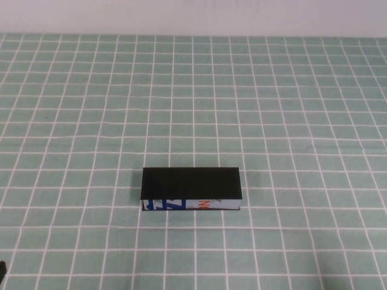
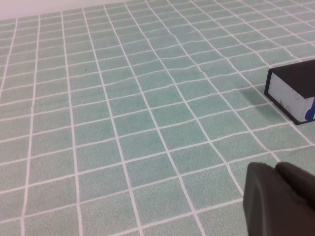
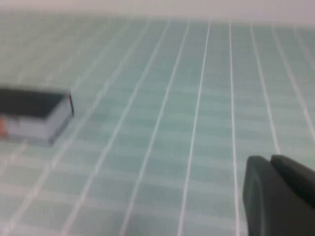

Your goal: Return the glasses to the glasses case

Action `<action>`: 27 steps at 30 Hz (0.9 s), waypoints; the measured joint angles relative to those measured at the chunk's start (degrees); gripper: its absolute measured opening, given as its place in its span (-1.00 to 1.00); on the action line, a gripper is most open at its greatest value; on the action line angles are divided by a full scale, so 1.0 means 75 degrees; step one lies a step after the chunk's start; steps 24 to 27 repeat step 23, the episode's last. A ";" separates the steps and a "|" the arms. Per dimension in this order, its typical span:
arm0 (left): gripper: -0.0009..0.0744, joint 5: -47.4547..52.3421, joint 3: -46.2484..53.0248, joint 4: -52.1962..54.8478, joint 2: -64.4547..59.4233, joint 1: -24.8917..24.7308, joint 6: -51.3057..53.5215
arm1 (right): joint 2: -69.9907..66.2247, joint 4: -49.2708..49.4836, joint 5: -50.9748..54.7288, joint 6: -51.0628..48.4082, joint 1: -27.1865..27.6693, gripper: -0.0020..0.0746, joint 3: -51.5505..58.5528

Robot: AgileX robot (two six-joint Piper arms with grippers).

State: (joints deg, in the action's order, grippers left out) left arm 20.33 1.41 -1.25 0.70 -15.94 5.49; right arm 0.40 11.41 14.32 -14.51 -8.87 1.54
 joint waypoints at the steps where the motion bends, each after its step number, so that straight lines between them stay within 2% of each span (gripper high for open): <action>1: -0.98 0.0000 0.0000 0.0000 0.0000 0.0000 0.0000 | 0.0000 -0.0031 0.0283 0.0000 0.0068 -0.98 0.0000; 6: -0.98 0.0000 0.0000 0.0000 0.0000 0.0000 0.0000 | 0.0006 -0.0130 0.0994 -0.0014 0.0355 -0.98 -0.0014; 27: -0.98 0.0000 0.0000 0.0000 0.0000 0.0000 0.0000 | 0.0006 -0.0149 0.1035 -0.0026 0.0372 -0.98 -0.0025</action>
